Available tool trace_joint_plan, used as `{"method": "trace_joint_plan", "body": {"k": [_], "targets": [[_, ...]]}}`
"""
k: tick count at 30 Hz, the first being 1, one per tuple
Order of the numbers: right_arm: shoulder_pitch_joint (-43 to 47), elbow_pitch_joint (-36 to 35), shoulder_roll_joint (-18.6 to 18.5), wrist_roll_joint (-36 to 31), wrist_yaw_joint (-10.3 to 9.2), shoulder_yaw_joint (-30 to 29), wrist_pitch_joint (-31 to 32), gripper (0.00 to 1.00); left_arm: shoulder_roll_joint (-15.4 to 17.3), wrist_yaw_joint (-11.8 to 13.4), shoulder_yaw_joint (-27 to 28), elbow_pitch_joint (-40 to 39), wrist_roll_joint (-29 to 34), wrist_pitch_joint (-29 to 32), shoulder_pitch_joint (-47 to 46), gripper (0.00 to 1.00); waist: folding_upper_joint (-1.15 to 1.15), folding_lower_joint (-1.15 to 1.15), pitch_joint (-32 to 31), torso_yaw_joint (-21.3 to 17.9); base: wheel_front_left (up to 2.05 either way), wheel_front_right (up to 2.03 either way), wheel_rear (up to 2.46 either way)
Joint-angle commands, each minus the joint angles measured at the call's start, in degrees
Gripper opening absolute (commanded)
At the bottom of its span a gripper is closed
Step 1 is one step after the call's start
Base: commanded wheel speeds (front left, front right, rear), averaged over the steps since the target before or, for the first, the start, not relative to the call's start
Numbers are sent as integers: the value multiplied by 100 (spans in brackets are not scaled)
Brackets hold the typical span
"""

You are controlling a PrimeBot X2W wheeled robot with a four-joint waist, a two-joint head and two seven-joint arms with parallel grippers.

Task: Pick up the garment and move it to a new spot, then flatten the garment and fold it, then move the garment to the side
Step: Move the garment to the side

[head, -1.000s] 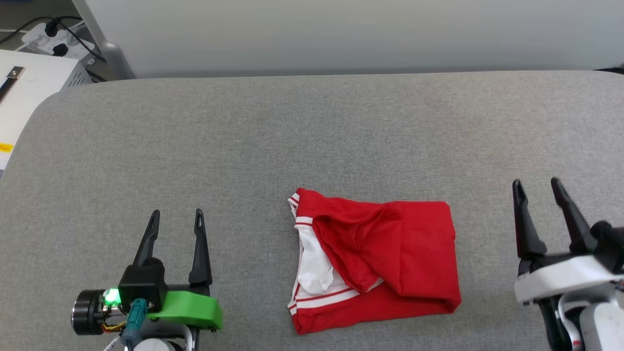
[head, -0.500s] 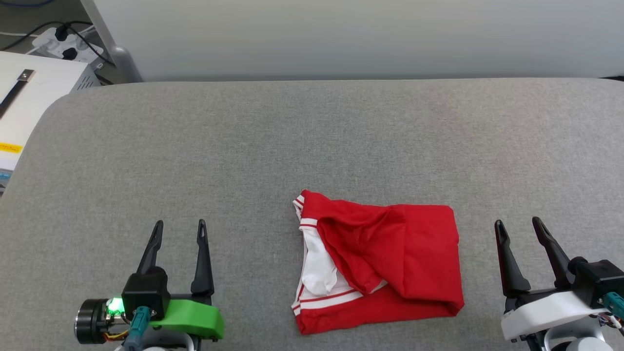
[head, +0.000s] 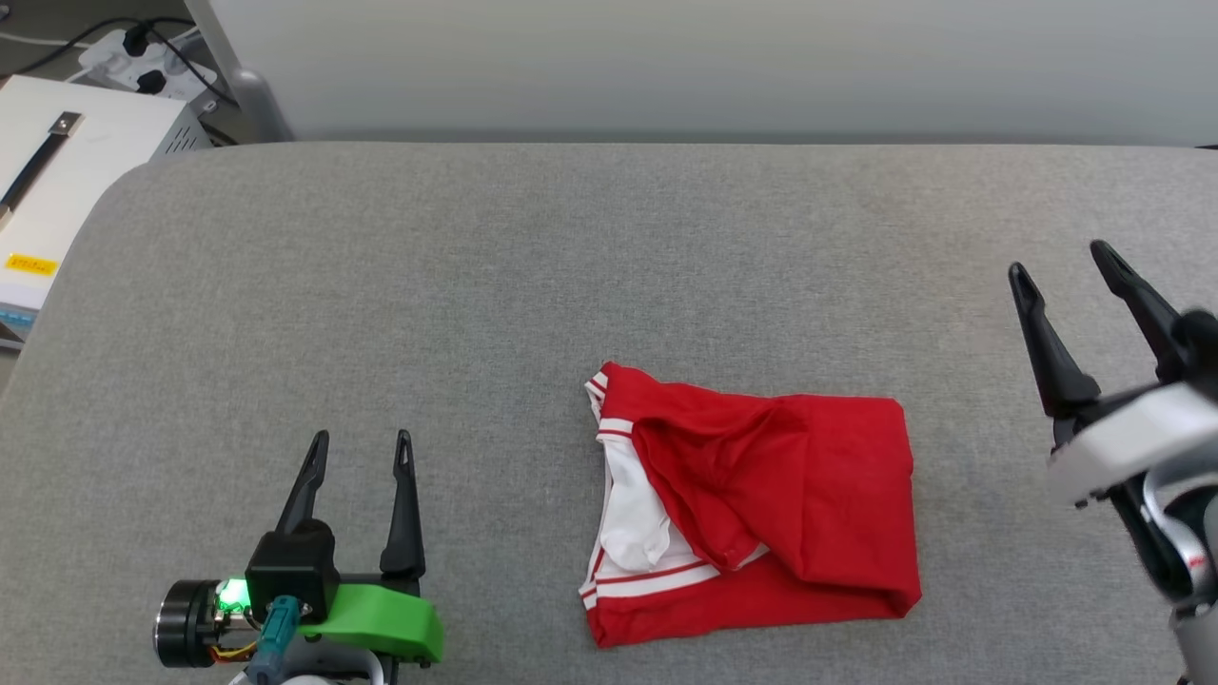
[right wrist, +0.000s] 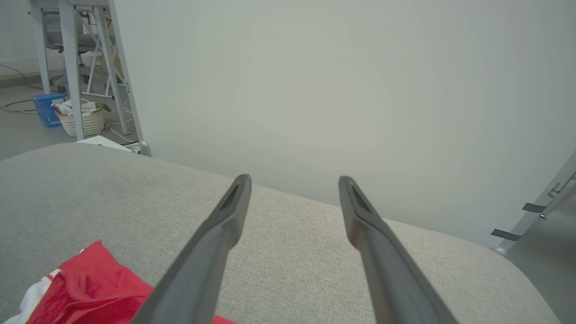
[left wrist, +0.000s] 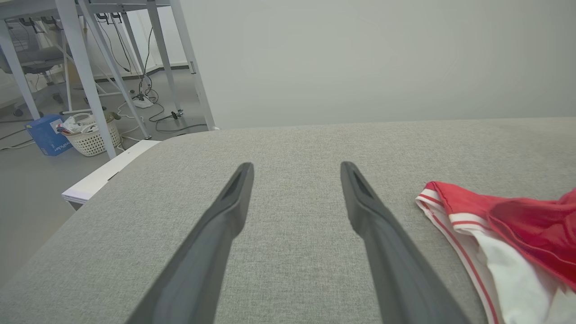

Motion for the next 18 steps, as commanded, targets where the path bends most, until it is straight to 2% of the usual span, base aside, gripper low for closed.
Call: {"method": "trace_joint_plan", "body": {"k": [1, 5, 6, 10, 15, 18], "targets": [[-218, 2, -207, 264, -4, 205, 474, 100, -25, -26, 2, -7, 17, -34, -100, 100, 0, 0, 85, 55, 0, 0, 0], [-651, 29, -743, 1157, -4, 638, 1970, 100, -32, -16, 14, -35, 22, -34, -180, 100, 0, 0, 206, 122, 0, 0, 0], [-759, 68, -942, 1584, -4, 784, 2662, 100, -39, -7, 17, -52, 24, -34, -212, 100, 0, 0, 277, 151, 0, 0, 0], [-679, 187, -1117, 2394, -4, 998, 3802, 100, -64, 5, -15, -78, 25, -34, -282, 100, 0, 0, 402, 231, 0, 0, 0], [-291, 401, -1082, 3077, -4, 1138, 4581, 100, -110, -6, -146, -106, 31, -34, -472, 100, 0, 0, 699, 448, 0, 0, 0], [-207, 534, -935, 3194, -4, 1236, 4586, 100, -122, -9, -174, -100, 32, -34, -567, 100, 0, 0, 833, 526, 0, 0, 0]]}}
